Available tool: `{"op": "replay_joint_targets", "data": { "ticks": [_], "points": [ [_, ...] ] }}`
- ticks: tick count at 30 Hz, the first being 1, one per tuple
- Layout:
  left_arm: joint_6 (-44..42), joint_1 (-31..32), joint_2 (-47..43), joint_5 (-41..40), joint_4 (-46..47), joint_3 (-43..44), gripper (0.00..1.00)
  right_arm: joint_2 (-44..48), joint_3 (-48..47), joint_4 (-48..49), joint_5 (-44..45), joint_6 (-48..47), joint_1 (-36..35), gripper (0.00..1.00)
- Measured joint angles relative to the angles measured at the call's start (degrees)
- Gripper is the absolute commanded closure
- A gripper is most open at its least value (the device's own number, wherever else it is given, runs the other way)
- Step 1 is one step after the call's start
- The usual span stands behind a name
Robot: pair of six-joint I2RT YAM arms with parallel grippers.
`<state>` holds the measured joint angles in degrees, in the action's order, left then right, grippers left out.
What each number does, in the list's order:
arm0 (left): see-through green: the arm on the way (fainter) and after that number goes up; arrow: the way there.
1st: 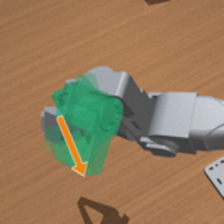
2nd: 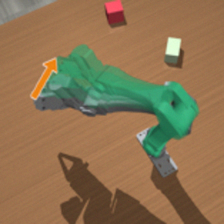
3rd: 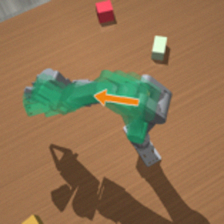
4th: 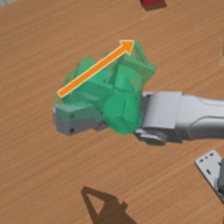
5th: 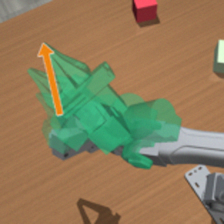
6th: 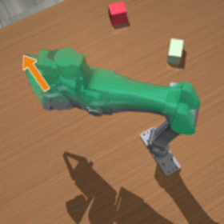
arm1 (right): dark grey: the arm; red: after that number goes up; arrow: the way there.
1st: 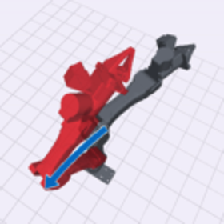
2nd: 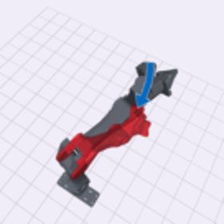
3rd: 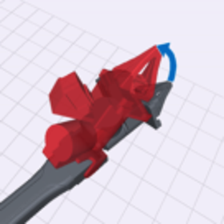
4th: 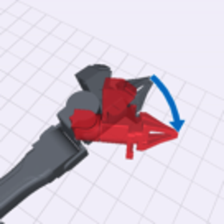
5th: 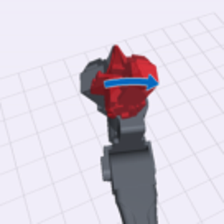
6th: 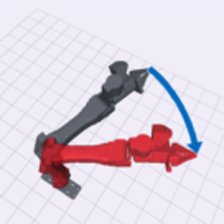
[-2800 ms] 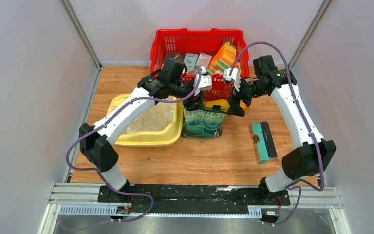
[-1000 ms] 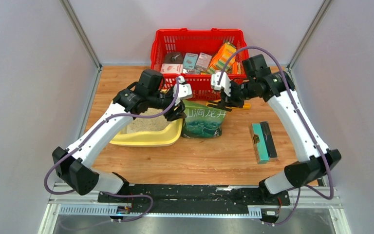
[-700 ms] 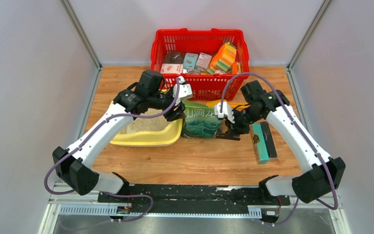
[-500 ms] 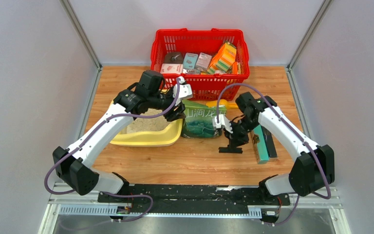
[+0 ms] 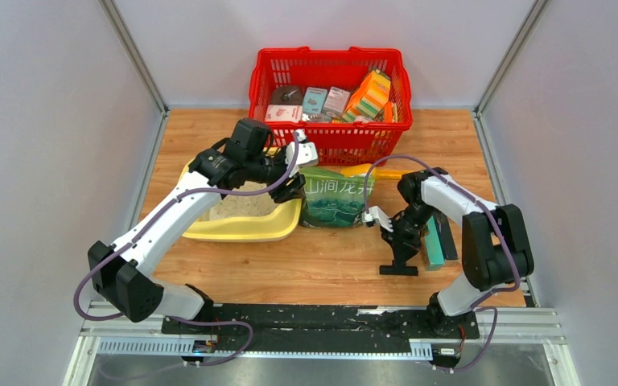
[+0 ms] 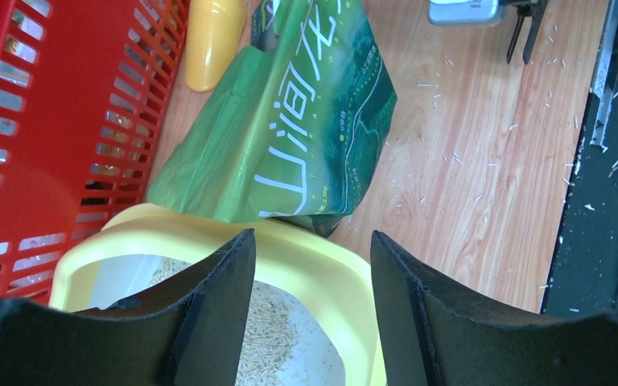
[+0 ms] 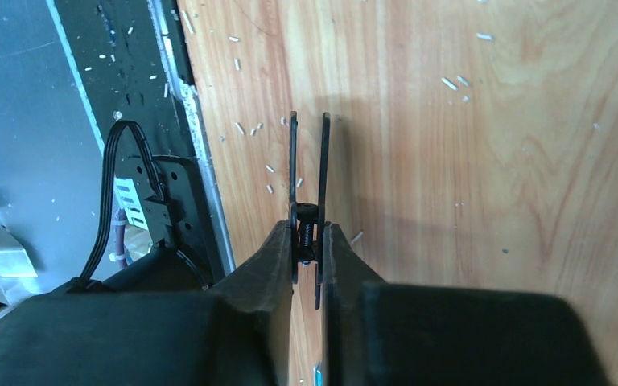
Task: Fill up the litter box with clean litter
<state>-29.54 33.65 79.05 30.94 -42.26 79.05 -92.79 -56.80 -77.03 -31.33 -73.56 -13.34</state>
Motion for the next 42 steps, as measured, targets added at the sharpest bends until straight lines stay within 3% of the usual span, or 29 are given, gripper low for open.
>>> {"op": "replay_joint_targets", "data": {
  "ticks": [5, 8, 15, 22, 23, 25, 30, 36, 42],
  "points": [
    [-0.2, 0.0, 0.0, 0.0, 0.0, 0.0, 0.37, -3.6, -1.6, 1.1, -0.1, 1.2, 3.0, 0.52],
    [-0.3, 0.0, 0.0, -0.2, 0.0, 0.0, 0.37, -4.6, -6.1, 0.7, -0.5, 2.0, 5.0, 0.45],
    [1.0, 0.0, 0.0, -2.9, 0.3, 0.0, 0.31, -4.0, -20.6, 0.3, -2.3, 2.2, 9.7, 0.36],
    [16.6, -5.6, 0.9, -5.8, 4.9, 0.5, 0.3, 1.8, -26.8, -0.1, -11.2, 8.2, 10.4, 0.29],
    [19.5, -7.0, 1.4, -5.7, 5.8, 0.8, 0.3, 2.3, -27.4, -0.1, -12.7, 9.9, 10.4, 0.22],
    [24.9, -9.3, 2.3, -5.3, 7.7, 1.1, 0.29, 3.1, -28.3, 0.0, -15.6, 15.6, 10.3, 0.0],
    [36.7, -12.1, 5.6, -1.6, 10.1, 1.4, 0.29, 2.0, -30.3, 2.6, -20.5, 31.4, 10.3, 0.0],
    [46.2, -12.3, 14.1, 6.9, 11.4, 3.2, 0.25, -7.0, -36.4, 8.9, -26.7, 49.9, 9.9, 0.0],
    [51.7, -12.3, 20.1, 12.6, 12.5, 3.8, 0.22, -13.7, -37.6, 13.5, -29.6, 59.9, 7.2, 0.0]
  ]
}}
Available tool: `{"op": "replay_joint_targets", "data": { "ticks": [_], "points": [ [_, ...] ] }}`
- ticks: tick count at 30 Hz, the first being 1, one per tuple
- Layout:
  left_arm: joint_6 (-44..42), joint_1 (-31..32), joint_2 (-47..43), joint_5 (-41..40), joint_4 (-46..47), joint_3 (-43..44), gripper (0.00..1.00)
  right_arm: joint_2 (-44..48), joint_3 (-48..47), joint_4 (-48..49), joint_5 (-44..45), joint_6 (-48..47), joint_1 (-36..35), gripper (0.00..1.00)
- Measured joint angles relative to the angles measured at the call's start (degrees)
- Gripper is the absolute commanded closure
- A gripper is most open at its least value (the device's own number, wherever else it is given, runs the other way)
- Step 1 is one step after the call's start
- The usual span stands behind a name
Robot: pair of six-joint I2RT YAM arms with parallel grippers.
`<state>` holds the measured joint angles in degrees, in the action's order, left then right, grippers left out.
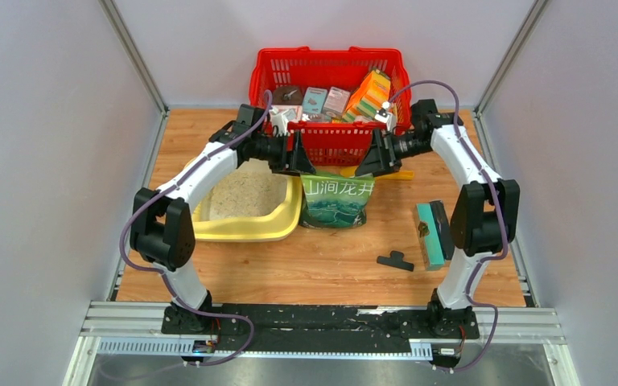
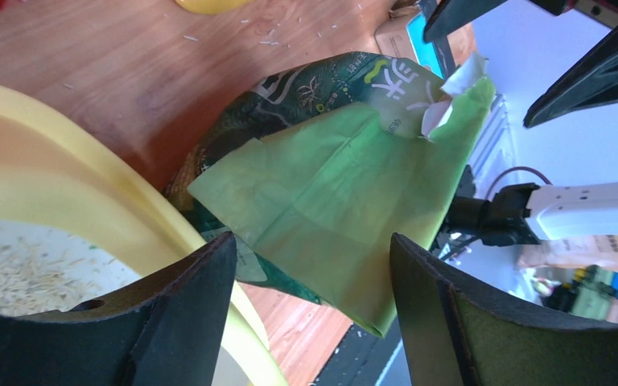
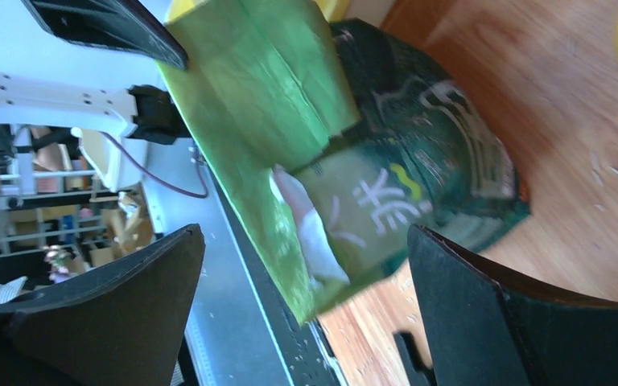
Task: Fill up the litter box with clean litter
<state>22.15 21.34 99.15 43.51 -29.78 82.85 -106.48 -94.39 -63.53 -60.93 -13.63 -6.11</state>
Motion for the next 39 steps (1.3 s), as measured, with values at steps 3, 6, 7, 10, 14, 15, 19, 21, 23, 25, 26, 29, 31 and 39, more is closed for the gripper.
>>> {"op": "replay_joint_targets", "data": {
  "ticks": [3, 6, 7, 10, 14, 15, 19, 21, 23, 25, 26, 29, 31, 39],
  "points": [
    [1.8, 0.0, 1.0, 2.1, 1.1, 0.0, 0.28, -0.5, 1.6, 4.0, -3.0, 5.0, -1.7, 0.0],
    [4.2, 0.0, 1.2, 6.3, 5.0, 0.0, 0.37, -0.5, 3.1, 9.9, -7.2, 11.3, -2.8, 0.02],
    [4.9, 0.0, 1.2, 7.6, 6.4, 0.0, 0.39, -0.5, 3.4, 11.8, -8.4, 13.5, -2.9, 0.02],
    [7.0, 0.0, 1.3, 11.7, 11.1, 0.2, 0.54, -1.0, 3.6, 16.6, -12.2, 20.0, -3.3, 0.04],
    [9.6, 0.0, 1.3, 16.4, 17.2, 0.5, 0.71, -1.2, 3.6, 19.7, -15.5, 24.1, -3.3, 0.1],
    [10.0, 0.0, 1.3, 17.3, 18.6, 0.6, 0.74, -1.1, 3.6, 20.3, -15.9, 24.5, -3.3, 0.12],
    [10.2, 0.0, 1.2, 19.5, 21.6, 0.6, 0.92, -0.2, 3.6, 20.5, -14.8, 23.4, -3.3, 0.24],
    [10.1, 0.0, 1.2, 20.0, 22.4, 0.6, 1.0, 1.0, 3.6, 19.2, -13.0, 20.3, -3.5, 0.28],
    [9.8, 0.0, 1.1, 20.5, 23.0, 0.5, 1.0, 2.1, 3.1, 17.0, -11.4, 16.9, -3.8, 0.3],
    [9.8, 0.0, 0.8, 20.9, 23.6, 0.3, 1.0, 2.8, 2.1, 14.9, -9.4, 13.0, -4.4, 0.3],
    [9.7, 0.0, 0.6, 21.0, 23.8, 0.1, 1.0, 3.3, 1.6, 14.0, -8.0, 11.0, -5.0, 0.3],
    [9.3, 0.0, 0.0, 21.3, 24.9, -0.7, 0.95, 5.6, 1.3, 12.9, -2.4, 5.9, -7.7, 0.51],
    [8.3, 0.0, -0.5, 21.5, 25.0, -1.2, 0.75, 8.1, 1.7, 14.1, 2.1, 2.9, -10.3, 0.79],
    [-15.2, 0.8, -10.2, 16.9, 13.0, -2.2, 0.4, 16.2, 4.9, 20.5, 13.4, -2.8, -15.6, 0.94]
  ]
}}
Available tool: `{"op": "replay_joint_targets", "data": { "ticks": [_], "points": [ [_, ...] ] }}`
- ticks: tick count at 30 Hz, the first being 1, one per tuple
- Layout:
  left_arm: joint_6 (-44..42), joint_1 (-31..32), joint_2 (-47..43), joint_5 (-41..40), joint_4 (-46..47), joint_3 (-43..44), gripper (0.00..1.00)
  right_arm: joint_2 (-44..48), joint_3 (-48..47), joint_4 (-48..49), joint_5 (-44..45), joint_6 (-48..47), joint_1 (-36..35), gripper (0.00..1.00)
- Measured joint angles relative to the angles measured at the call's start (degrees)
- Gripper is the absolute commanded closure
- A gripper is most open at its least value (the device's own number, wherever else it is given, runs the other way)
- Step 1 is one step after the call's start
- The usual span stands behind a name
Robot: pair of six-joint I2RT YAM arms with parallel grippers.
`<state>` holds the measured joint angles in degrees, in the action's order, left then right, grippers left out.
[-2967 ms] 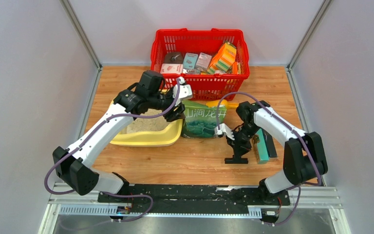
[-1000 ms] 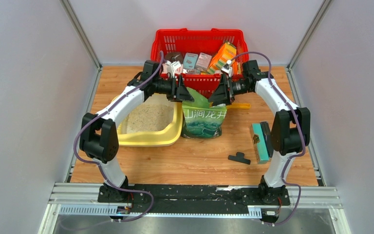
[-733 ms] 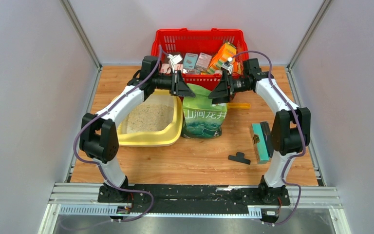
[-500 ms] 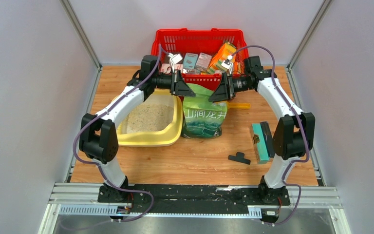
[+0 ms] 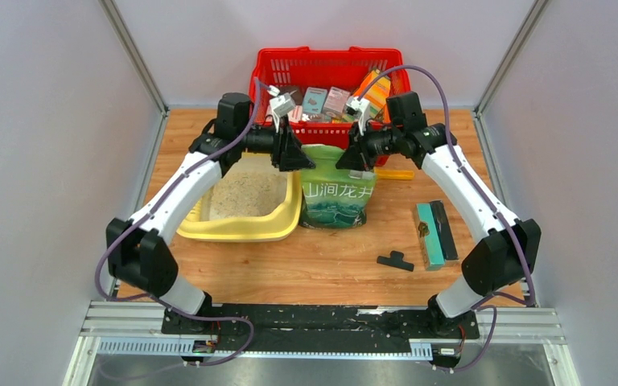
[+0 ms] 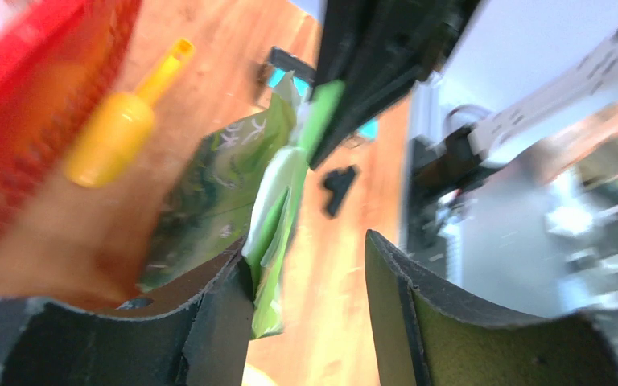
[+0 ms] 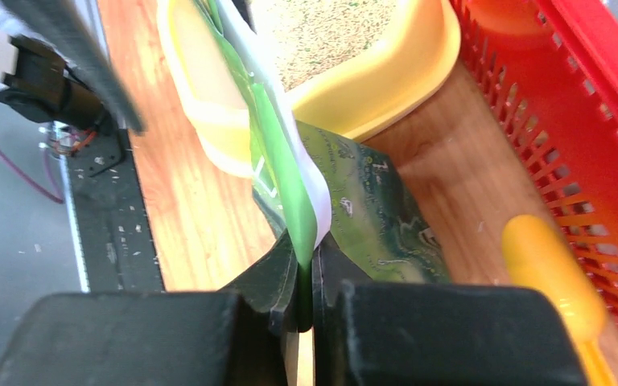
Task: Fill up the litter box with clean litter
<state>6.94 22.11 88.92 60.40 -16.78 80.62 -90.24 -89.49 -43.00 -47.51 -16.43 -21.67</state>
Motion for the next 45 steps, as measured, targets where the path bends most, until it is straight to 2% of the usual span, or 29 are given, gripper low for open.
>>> {"op": "replay_joint_targets", "data": {
  "ticks": [4, 10, 12, 13, 14, 15, 16, 17, 18, 19, 21, 23, 25, 31, 36, 45],
  "points": [
    [-16.3, 2.4, -4.3, -2.7, -9.0, 2.8, 0.4, 1.4, 0.7, 0.4, 2.6, -4.4, -2.0, 0.96],
    [-34.0, 6.5, -2.0, -6.4, -19.5, 8.4, 0.43, 2.9, 1.3, -0.1, 5.1, -8.9, -4.7, 0.97],
    [-38.4, 8.0, -0.9, -8.2, -21.8, 8.7, 0.51, 2.9, 1.3, -0.1, 5.4, -9.4, -4.7, 0.97],
    [-40.4, 8.9, -0.3, -9.1, -22.8, 8.7, 0.6, 2.9, 1.3, -0.1, 5.5, -9.7, -4.8, 0.96],
    [-41.5, 9.4, 0.1, -9.9, -23.3, 8.7, 0.65, 3.0, 1.3, -0.3, 5.6, -10.0, -4.8, 0.95],
    [-42.6, 9.8, 0.4, -10.5, -23.7, 8.7, 0.71, 3.1, 1.3, -0.7, 5.6, -10.2, -4.9, 0.93],
    [-44.0, 10.0, 0.6, -11.3, -24.0, 8.8, 0.8, 3.2, 1.3, -0.9, 5.6, -10.3, -4.9, 0.85],
    [-44.6, 10.1, 0.7, -11.7, -24.3, 9.0, 0.85, 3.4, 1.4, -1.0, 5.7, -10.4, -5.0, 0.79],
    [-45.0, 10.1, 0.7, -12.1, -24.5, 9.2, 0.89, 3.5, 1.5, -1.0, 6.0, -10.5, -5.1, 0.67],
    [-45.8, 10.1, 0.7, -12.6, -24.9, 9.6, 0.97, 3.8, 1.5, -1.0, 6.3, -10.5, -5.2, 0.47],
    [-46.6, 10.1, 0.7, -13.0, -25.5, 10.1, 1.0, 4.9, 1.5, -0.8, 7.5, -9.9, -5.0, 0.28],
    [-47.2, 10.2, 0.7, -13.2, -26.4, 10.2, 1.0, 6.3, 1.2, -0.3, 8.0, -8.2, -4.2, 0.21],
    [-47.1, 10.4, 0.6, -13.4, -27.0, 10.2, 1.0, 6.8, -0.9, -0.5, 8.1, -5.5, -1.7, 0.17],
    [-44.9, 10.4, 0.0, -13.2, -26.9, 9.8, 1.0, 6.8, -6.7, -1.1, 14.3, 3.6, 3.1, 0.15],
    [-41.4, 10.4, -1.1, -13.1, -24.7, 8.0, 1.0, 6.4, -5.8, -4.8, 20.7, 7.7, 2.6, 0.15],
    [-36.2, 10.4, -1.6, -13.6, -21.8, 7.1, 1.0, 5.5, -0.9, -10.4, 24.2, 9.4, 2.6, 0.14]
  ]
}}
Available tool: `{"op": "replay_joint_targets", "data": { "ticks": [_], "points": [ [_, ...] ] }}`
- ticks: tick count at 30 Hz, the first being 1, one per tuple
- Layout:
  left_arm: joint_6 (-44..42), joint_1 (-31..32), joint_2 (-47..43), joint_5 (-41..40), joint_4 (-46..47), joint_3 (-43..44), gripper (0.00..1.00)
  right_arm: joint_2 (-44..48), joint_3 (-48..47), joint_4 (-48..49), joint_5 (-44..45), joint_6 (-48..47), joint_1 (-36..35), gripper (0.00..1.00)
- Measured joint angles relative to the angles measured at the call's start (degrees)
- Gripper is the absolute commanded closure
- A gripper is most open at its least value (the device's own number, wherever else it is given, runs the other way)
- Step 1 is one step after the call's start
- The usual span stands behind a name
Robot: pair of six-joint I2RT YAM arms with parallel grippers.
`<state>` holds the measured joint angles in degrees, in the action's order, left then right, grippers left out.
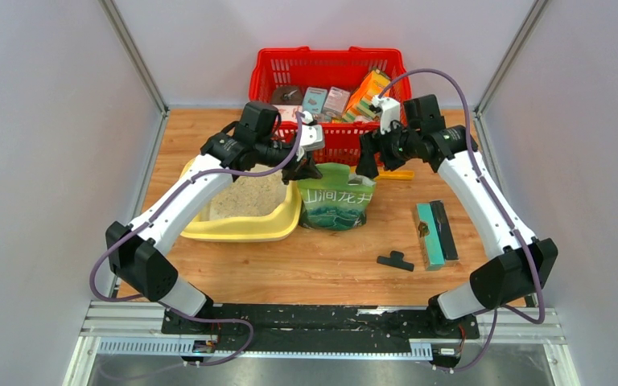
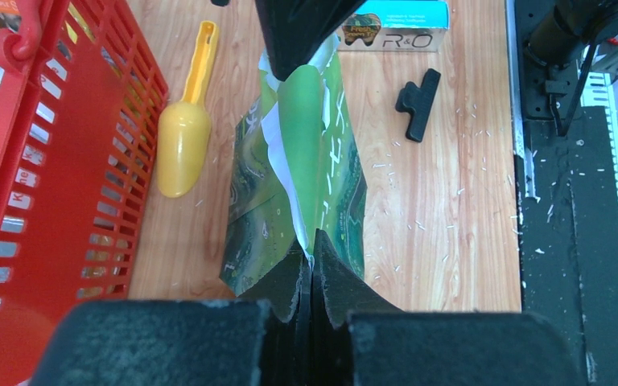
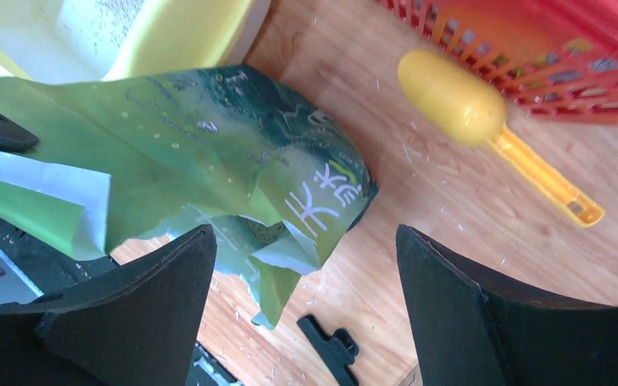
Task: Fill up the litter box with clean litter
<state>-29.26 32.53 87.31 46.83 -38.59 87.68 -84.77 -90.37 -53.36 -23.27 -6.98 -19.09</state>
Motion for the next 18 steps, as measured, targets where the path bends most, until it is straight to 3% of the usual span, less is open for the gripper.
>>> {"op": "replay_joint_targets", "data": {
  "ticks": [10, 11, 12, 18],
  "points": [
    [3.4, 0.0, -0.5, -0.2, 1.7, -1.1, 1.0, 0.0, 6.2, -1.0, 0.8, 1.5, 0.0, 0.1],
    [3.7, 0.0, -0.6, -0.2, 1.9, -1.2, 1.0, 0.0, 6.6, -1.1, 1.7, 2.1, -0.2, 0.09],
    [3.9, 0.0, -0.6, -0.2, 2.2, -1.4, 1.0, 0.0, 6.8, -1.2, 3.0, 2.8, -0.3, 0.01],
    [5.8, 0.0, -1.1, -0.2, 3.3, -2.2, 1.0, -1.8, 5.5, -2.1, 13.5, 7.8, -1.9, 0.0]
  ]
}}
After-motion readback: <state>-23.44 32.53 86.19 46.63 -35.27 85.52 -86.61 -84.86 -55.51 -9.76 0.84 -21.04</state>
